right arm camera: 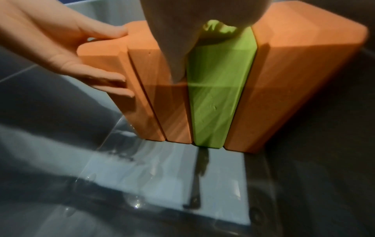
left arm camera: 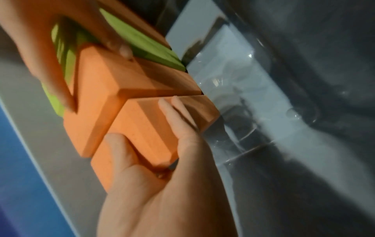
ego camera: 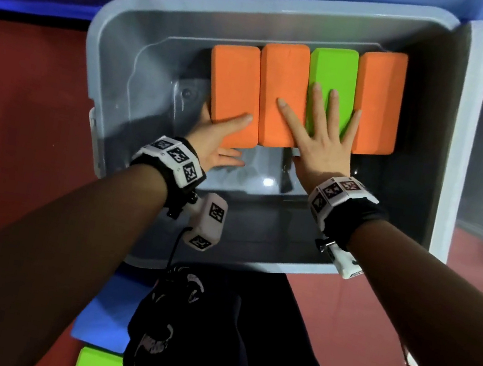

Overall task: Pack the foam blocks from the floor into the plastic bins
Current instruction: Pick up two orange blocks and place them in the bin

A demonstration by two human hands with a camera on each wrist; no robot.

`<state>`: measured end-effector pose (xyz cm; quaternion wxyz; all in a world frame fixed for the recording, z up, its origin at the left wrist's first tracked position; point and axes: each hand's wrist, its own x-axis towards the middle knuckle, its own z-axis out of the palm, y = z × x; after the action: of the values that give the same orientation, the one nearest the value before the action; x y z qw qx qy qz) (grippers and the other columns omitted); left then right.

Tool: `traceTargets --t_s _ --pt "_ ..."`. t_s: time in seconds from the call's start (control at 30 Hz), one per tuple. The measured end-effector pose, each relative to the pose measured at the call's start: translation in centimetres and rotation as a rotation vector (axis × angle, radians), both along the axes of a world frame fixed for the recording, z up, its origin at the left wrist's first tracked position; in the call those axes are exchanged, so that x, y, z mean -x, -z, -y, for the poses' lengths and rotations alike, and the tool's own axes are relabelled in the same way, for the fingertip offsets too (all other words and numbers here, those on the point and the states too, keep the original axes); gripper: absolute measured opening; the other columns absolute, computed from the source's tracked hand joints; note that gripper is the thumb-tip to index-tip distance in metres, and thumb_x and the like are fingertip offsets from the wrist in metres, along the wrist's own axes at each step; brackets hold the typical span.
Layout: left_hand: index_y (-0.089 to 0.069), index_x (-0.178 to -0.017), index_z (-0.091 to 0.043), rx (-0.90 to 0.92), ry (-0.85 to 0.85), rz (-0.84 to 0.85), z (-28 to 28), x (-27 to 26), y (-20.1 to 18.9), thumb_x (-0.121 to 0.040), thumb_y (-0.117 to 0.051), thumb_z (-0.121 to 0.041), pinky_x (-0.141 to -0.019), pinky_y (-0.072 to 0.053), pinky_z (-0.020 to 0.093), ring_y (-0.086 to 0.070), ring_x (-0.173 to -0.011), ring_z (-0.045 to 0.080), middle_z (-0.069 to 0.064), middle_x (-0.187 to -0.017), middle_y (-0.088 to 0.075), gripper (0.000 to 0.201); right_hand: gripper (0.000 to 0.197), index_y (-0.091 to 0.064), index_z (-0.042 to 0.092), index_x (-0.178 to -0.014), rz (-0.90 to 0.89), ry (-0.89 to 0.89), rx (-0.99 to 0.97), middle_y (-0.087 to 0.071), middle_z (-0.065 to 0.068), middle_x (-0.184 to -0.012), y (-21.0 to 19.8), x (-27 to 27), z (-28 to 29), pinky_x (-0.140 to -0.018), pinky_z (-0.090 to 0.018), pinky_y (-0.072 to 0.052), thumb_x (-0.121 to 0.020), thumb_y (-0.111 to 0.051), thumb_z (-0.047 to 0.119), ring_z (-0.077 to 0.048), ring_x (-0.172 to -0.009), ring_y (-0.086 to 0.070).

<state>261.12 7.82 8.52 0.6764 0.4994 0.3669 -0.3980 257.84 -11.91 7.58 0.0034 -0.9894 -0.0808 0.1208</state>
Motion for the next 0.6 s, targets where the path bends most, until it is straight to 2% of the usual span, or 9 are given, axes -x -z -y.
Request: traceTargets --t_s 0.1,0.2,0.3,0.37,0.43,0.53,0.6 --pt "-0.035 -0.138 -0.035 0.012 -0.078 0.066 0.4 0.5 0.9 -0.074 -0.079 -0.018 -0.088 -0.054 0.051 -0.058 -0.116 0.028 -0.003 -0.130 -0.056 0.080 0.088 -0.023 0.032 -0.148 0.082 0.034 -0.123 -0.020 -0.014 -0.156 0.6 -0.4 1.0 -0.112 -0.057 -0.009 -0.076 -0.070 0.013 -0.043 -0.142 -0.016" --pt "-0.037 -0.140 -0.037 0.106 -0.083 0.061 0.0 -0.1 1.2 -0.075 -0.077 -0.011 -0.091 -0.052 0.052 -0.059 -0.117 0.030 0.001 -0.133 -0.056 0.080 0.075 -0.030 0.029 -0.146 0.094 0.017 -0.225 -0.023 -0.016 -0.155 1.3 0.1 1.6 -0.113 -0.052 -0.009 -0.083 -0.066 0.013 -0.047 -0.140 -0.017" --pt "-0.037 -0.140 -0.037 0.163 -0.064 0.033 -0.5 -0.5 1.3 -0.081 -0.071 -0.007 -0.093 -0.051 0.052 -0.058 -0.118 0.033 0.005 -0.135 -0.054 0.074 0.084 -0.023 0.031 -0.148 0.093 -0.022 -0.180 -0.018 -0.016 -0.156 1.3 0.4 1.2 -0.114 -0.052 -0.007 -0.080 -0.063 0.001 -0.045 -0.141 -0.015" --pt "-0.033 -0.140 -0.040 0.148 -0.002 0.008 -0.4 -0.3 1.2 -0.085 -0.068 -0.013 -0.091 -0.052 0.051 -0.059 -0.115 0.035 0.007 -0.135 -0.053 0.070 0.102 -0.010 0.034 -0.150 0.027 -0.001 -0.076 -0.009 -0.014 -0.158 1.0 0.8 0.4 -0.115 -0.050 -0.003 -0.072 -0.060 -0.007 -0.041 -0.144 -0.009" --pt "-0.027 -0.141 -0.043 0.057 0.109 -0.002 -0.1 -0.3 0.6 -0.086 -0.069 -0.027 -0.082 -0.056 0.051 -0.058 -0.115 0.039 0.007 -0.137 -0.051 0.071 0.109 0.002 0.037 -0.149 -0.034 0.021 0.009 -0.001 -0.011 -0.159 0.4 0.7 0.0 -0.115 -0.050 0.001 -0.070 -0.059 -0.005 -0.037 -0.145 -0.003" --pt "-0.025 -0.142 -0.043 -0.144 0.243 0.012 -0.1 -0.3 -0.1 -0.078 -0.072 -0.048 -0.072 -0.054 0.040 -0.053 -0.117 0.033 0.001 -0.137 -0.049 0.079 0.109 0.006 0.040 -0.148 -0.155 0.033 0.008 0.008 -0.006 -0.159 -1.1 0.3 0.2 -0.115 -0.055 0.001 -0.070 -0.056 -0.002 -0.033 -0.146 0.004" --pt "-0.024 -0.145 -0.038 -0.268 0.254 0.035 -0.4 0.1 -0.3 -0.075 -0.073 -0.053 -0.072 -0.051 0.037 -0.051 -0.119 0.027 -0.001 -0.139 -0.048 0.087 0.107 0.004 0.042 -0.148 -0.242 0.045 -0.042 0.011 -0.004 -0.159 -2.3 0.4 0.5 -0.115 -0.054 0.002 -0.071 -0.054 -0.005 -0.034 -0.146 0.007"
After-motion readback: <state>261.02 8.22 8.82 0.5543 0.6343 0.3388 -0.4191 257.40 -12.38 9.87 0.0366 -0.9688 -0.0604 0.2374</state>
